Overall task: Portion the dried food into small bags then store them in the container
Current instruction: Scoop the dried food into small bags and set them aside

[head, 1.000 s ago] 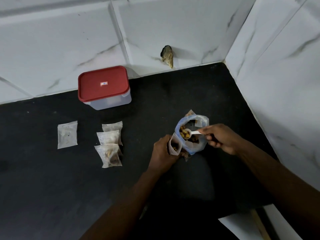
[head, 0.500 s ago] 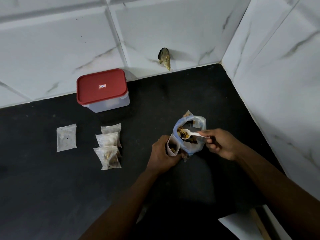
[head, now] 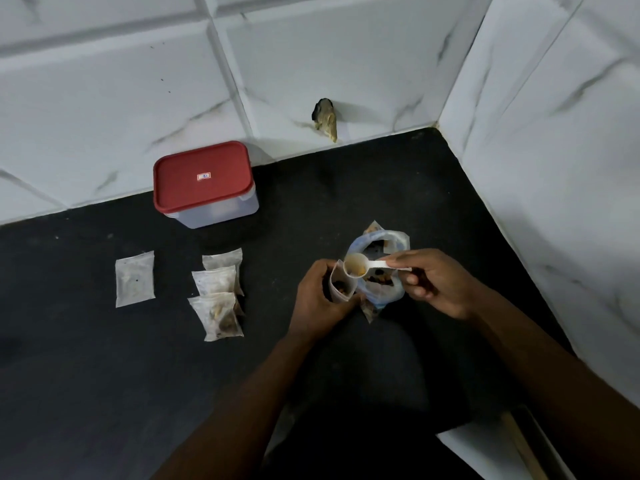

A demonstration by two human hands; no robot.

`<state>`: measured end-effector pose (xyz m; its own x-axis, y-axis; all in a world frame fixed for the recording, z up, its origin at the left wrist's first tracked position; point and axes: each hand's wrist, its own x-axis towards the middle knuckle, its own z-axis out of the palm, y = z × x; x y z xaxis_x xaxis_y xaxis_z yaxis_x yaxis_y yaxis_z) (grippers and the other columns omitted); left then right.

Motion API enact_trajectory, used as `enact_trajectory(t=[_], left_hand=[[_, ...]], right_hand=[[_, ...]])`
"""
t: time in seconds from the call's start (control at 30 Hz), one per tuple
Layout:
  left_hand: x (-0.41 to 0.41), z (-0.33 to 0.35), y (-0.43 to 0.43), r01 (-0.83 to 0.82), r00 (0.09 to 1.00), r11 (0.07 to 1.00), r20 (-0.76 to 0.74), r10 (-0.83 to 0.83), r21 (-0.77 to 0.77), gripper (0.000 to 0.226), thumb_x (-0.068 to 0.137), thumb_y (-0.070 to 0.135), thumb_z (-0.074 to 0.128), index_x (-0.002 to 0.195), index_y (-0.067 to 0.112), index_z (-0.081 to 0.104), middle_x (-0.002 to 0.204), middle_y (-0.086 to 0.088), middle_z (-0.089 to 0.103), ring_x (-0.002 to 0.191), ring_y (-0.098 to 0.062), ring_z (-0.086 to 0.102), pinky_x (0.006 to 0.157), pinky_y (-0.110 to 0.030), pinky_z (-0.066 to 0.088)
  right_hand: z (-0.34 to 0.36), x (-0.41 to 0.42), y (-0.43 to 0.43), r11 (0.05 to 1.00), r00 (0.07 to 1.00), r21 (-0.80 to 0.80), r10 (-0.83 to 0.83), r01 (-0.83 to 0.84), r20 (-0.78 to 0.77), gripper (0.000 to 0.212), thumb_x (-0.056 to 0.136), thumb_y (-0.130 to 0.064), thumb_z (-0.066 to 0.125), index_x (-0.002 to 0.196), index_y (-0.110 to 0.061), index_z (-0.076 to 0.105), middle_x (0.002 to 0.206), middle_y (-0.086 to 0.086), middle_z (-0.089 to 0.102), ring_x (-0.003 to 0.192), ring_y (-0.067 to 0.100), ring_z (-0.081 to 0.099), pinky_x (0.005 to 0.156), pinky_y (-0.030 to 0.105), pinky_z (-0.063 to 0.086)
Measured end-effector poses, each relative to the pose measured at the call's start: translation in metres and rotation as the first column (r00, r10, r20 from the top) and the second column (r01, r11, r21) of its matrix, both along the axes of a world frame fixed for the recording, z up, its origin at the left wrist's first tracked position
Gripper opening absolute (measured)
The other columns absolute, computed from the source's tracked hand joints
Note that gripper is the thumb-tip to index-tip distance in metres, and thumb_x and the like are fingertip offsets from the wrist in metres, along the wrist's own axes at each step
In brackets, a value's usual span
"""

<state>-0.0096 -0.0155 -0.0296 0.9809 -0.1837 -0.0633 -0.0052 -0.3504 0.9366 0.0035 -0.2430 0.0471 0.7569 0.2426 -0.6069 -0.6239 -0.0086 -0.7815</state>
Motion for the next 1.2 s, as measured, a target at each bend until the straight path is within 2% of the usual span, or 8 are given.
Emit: enact_trajectory(t=[0.07,0.2,0.3,0.5,0.8,0.9,1.0,1.2], left_hand=[[0.0,0.0,0.0,-0.001,1.0,1.0,0.018,0.001,-0.009,0.051,0.074,0.036,0.09,0.116,0.026,0.063,0.115,0.012,0.068,0.107,-0.008,0.068,0.09,-0.039,0.06],[0.0,0.0,0.001,-0.004,1.0,1.0,0.009,0.005,-0.014,0.048,0.073,0.035,0.09,0.112,0.026,0.064,0.11,0.011,0.068,0.103,-0.008,0.068,0.088,-0.039,0.059],[0.0,0.0,0.001,-0.001,1.0,0.999,0.018,0.002,-0.053,0.043,0.074,0.033,0.088,0.108,0.022,0.065,0.106,0.007,0.07,0.098,-0.015,0.07,0.084,-0.044,0.059],[-0.001,-0.004,-0.001,-0.022,0.997,0.996,0.073,0.029,-0.092,0.029,0.078,0.018,0.091,0.099,0.017,0.07,0.102,0.002,0.071,0.096,-0.023,0.071,0.082,-0.048,0.059],[-0.003,-0.008,0.0,-0.025,0.999,0.995,0.04,0.029,-0.094,0.035,0.076,0.02,0.091,0.103,0.016,0.068,0.102,0.001,0.072,0.096,-0.02,0.072,0.083,-0.044,0.06],[-0.002,-0.006,0.001,-0.003,1.0,0.998,-0.006,0.002,-0.056,0.046,0.074,0.026,0.092,0.111,0.018,0.067,0.107,0.007,0.071,0.1,-0.011,0.071,0.086,-0.037,0.06],[-0.002,-0.007,0.002,0.001,0.999,0.999,-0.039,-0.003,-0.045,0.051,0.073,0.035,0.091,0.116,0.024,0.065,0.113,0.01,0.071,0.105,-0.008,0.07,0.089,-0.04,0.061],[-0.004,0.0,0.001,0.005,1.0,1.0,-0.02,-0.005,-0.001,0.038,0.075,0.028,0.091,0.102,0.026,0.064,0.101,0.009,0.07,0.094,-0.009,0.07,0.081,-0.029,0.06]], right_hand=[[0.001,-0.002,0.004,0.996,0.997,-0.078,0.055,-0.05,0.061,0.018,0.097,-0.02,0.061,0.102,-0.013,0.077,0.059,0.0,0.047,0.048,0.011,0.039,0.044,0.021,0.028],[0.006,-0.006,0.016,0.913,0.936,-0.38,0.252,-0.146,0.244,0.015,0.097,-0.018,0.066,0.104,-0.023,0.078,0.058,-0.007,0.062,0.05,0.005,0.053,0.048,0.016,0.039],[0.006,-0.015,0.025,0.775,0.786,-0.62,0.456,-0.12,0.418,0.021,0.094,-0.023,0.071,0.113,-0.032,0.076,0.083,-0.02,0.073,0.079,-0.006,0.067,0.069,0.011,0.05],[-0.007,-0.034,0.031,0.699,0.583,-0.714,0.568,0.031,0.581,0.028,0.094,-0.02,0.069,0.121,-0.027,0.073,0.09,-0.015,0.057,0.079,-0.002,0.055,0.068,0.022,0.045],[-0.019,-0.049,0.03,0.717,0.646,-0.69,0.48,0.101,0.594,0.03,0.098,-0.026,0.064,0.127,-0.027,0.07,0.106,-0.009,0.07,0.092,0.003,0.065,0.08,0.028,0.055],[-0.014,-0.049,0.032,0.825,0.808,-0.561,0.283,0.07,0.517,0.026,0.098,-0.022,0.063,0.122,-0.026,0.071,0.102,-0.013,0.072,0.092,-0.006,0.066,0.079,0.016,0.054],[-0.013,-0.048,0.032,0.919,0.935,-0.374,0.02,0.122,0.354,0.023,0.1,-0.015,0.06,0.113,-0.027,0.073,0.072,-0.007,0.067,0.063,-0.001,0.06,0.059,0.015,0.046],[-0.011,-0.044,0.018,0.953,0.96,-0.132,-0.263,0.273,0.092,0.018,0.098,-0.025,0.062,0.102,-0.017,0.077,0.063,0.0,0.058,0.057,0.012,0.047,0.057,0.027,0.039]])
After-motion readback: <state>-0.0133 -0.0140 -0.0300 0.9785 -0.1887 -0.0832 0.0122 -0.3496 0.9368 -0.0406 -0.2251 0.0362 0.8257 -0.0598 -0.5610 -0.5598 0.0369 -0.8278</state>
